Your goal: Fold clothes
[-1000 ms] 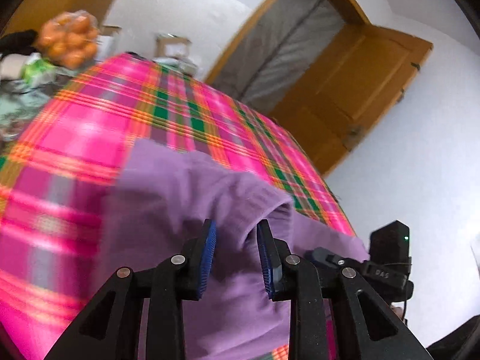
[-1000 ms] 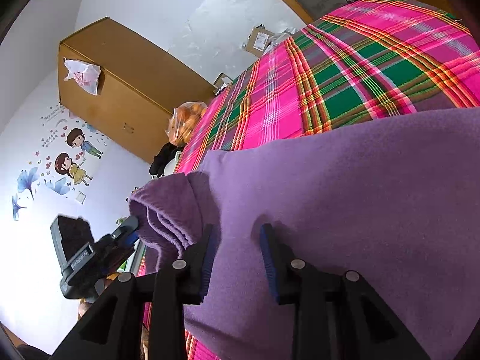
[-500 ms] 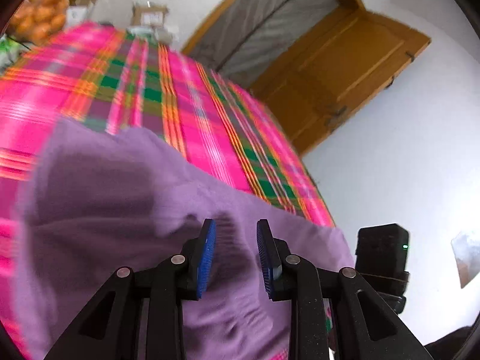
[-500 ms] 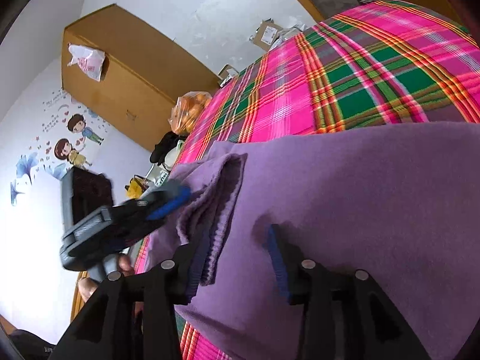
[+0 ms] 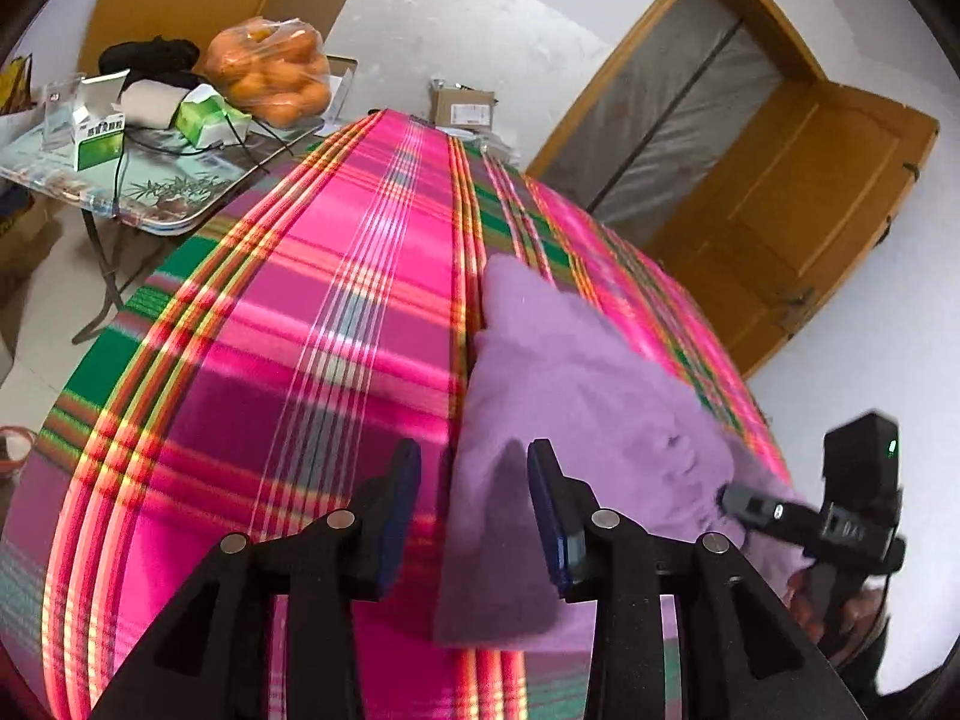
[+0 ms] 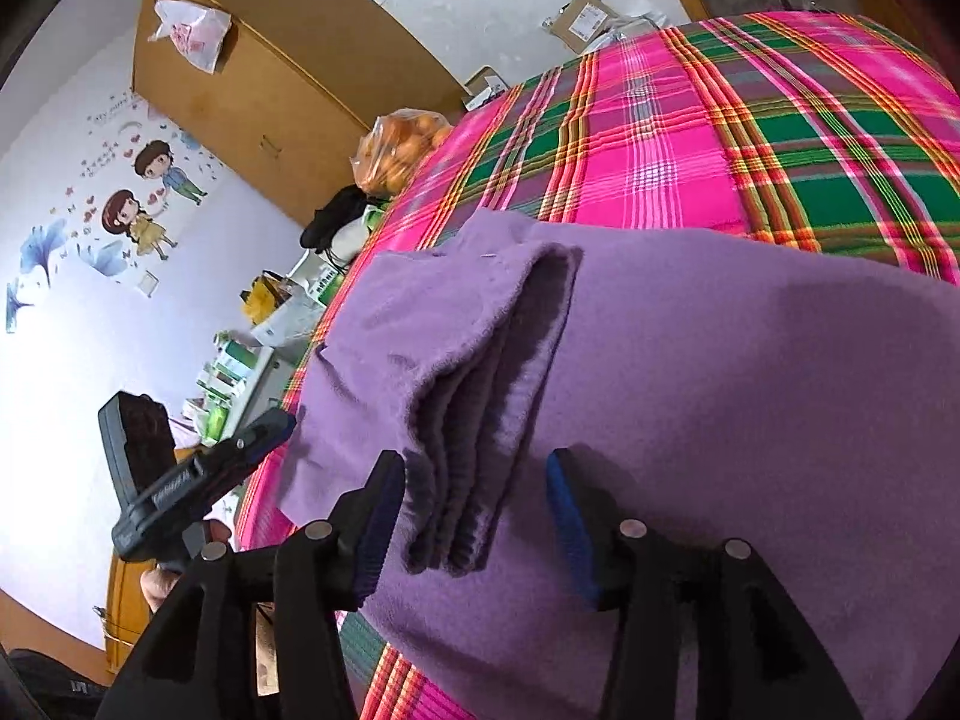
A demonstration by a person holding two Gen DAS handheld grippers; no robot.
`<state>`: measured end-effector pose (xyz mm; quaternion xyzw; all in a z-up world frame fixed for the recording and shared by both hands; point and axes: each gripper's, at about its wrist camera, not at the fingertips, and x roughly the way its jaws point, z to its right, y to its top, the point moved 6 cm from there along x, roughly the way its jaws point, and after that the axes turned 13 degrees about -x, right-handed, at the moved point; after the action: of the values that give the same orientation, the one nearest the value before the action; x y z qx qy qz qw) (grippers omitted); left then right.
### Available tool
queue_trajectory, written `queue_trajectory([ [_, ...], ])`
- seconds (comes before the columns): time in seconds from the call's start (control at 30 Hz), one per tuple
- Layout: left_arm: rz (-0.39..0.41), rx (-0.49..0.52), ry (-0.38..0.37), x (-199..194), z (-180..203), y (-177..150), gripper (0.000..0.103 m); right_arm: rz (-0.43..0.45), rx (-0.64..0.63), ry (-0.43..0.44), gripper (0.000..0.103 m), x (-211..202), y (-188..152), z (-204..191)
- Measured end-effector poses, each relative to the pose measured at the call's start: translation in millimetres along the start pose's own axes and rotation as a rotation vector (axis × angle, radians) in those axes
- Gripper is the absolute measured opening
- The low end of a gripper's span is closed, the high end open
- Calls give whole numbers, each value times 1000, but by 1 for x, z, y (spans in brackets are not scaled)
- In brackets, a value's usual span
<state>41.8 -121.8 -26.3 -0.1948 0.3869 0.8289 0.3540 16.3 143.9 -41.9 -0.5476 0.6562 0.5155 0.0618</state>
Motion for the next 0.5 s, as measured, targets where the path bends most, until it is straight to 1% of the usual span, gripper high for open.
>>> queue_trajectory([
  [0.1,-36,8,-7,4,0,-8,38,-22,-16,-24,50,4,3,-2],
  [0.3,-59,36,-36,0,5,-23,38,-48,-42,-50,50,18,15,-4],
  [0.33,-57,40,-39,-1,5,-25,38,-54,-45,-47,48,20,15,-4],
  [0.37,-55,44,-42,-2,5,-25,37,-61,-48,-44,33,22,15,-5],
  [0.4,-55,44,-45,-2,5,-25,37,-66,-46,-36,24,23,15,-5],
  [0.43,-56,43,-47,-3,6,-25,36,-63,-37,-21,23,22,14,-6],
  [0.5,-55,49,-45,-2,2,-24,35,-38,-27,3,18,15,13,-9],
])
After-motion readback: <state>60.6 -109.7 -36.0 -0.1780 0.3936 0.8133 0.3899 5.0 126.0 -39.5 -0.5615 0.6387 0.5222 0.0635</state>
